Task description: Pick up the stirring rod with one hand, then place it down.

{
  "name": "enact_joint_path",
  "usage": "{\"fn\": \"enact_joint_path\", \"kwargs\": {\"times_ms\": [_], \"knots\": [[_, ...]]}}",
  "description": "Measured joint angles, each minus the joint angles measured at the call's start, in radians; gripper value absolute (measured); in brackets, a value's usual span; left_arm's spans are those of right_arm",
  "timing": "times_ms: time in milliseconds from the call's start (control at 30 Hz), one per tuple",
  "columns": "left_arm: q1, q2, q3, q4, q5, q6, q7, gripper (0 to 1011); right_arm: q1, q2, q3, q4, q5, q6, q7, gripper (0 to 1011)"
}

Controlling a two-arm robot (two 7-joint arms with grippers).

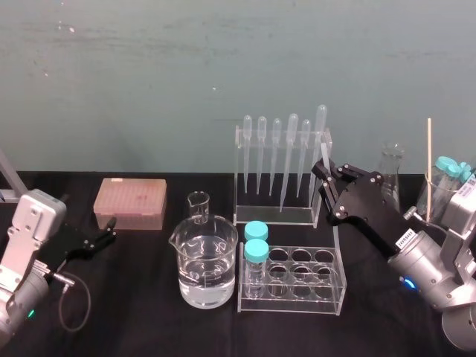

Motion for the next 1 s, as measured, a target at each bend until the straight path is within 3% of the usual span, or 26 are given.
{"fn": "enact_joint_path", "kwargs": {"times_ms": [1000], "knots": [[0.000, 0.000, 0.000, 0.000, 0.000, 0.000, 0.000, 1000, 0.000, 0.000, 0.000, 0.000, 0.000, 0.000, 0.000, 72]]}}
